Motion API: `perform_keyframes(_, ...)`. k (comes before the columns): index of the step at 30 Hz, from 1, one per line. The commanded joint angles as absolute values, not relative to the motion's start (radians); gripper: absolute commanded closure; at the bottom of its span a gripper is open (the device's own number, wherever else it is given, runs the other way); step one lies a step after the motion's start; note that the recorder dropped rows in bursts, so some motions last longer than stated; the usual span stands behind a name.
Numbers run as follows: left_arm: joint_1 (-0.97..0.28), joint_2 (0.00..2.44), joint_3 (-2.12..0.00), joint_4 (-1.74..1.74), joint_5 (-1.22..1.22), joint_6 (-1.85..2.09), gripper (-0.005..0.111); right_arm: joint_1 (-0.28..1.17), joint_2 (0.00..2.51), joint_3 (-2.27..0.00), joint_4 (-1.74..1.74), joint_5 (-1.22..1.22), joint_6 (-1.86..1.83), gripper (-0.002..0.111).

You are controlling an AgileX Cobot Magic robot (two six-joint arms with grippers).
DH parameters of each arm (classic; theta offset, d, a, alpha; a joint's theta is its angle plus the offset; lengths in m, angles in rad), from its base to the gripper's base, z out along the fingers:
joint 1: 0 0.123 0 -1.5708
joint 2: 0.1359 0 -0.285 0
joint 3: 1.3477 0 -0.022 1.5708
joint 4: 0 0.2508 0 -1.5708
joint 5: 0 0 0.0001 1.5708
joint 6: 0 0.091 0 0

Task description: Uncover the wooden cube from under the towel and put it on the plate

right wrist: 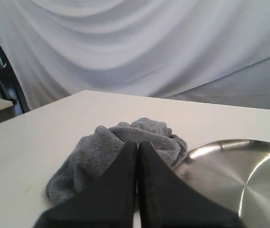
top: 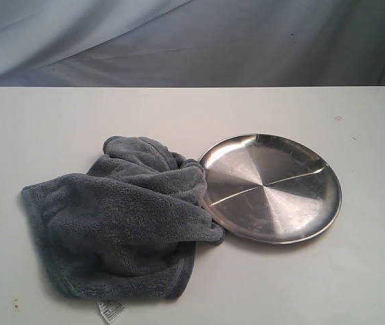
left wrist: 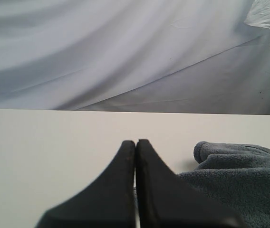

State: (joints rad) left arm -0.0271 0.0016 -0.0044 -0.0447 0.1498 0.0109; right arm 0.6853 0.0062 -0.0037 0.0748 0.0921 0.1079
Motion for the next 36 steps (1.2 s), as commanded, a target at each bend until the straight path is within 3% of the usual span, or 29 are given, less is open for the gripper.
perform_keyframes(1,-0.028,0.0,0.0,-0.044,0.146,0.009,0.105,0.687,0.0,0.0,0.165,0.036,0.11,0.108)
perform_keyframes(6,-0.028,0.0,0.0,-0.044,0.146,0.009,0.105,0.687,0.0,0.0,0.328,0.006,0.114,0.108)
perform_keyframes(13,-0.028,0.0,0.0,-0.044,0.146,0.009,0.105,0.687,0.0,0.0,0.325,-0.245,0.07,0.108)
perform_keyframes(21,-0.028,0.0,0.0,-0.044,0.146,0.01,0.105,0.687,0.005,-0.196,0.347,-0.175,-0.244,0.108)
perform_keyframes(36,-0.028,0.0,0.0,-0.044,0.146,0.009,0.105,0.687,0.574,-0.519,0.347,-0.053,-0.364,0.108)
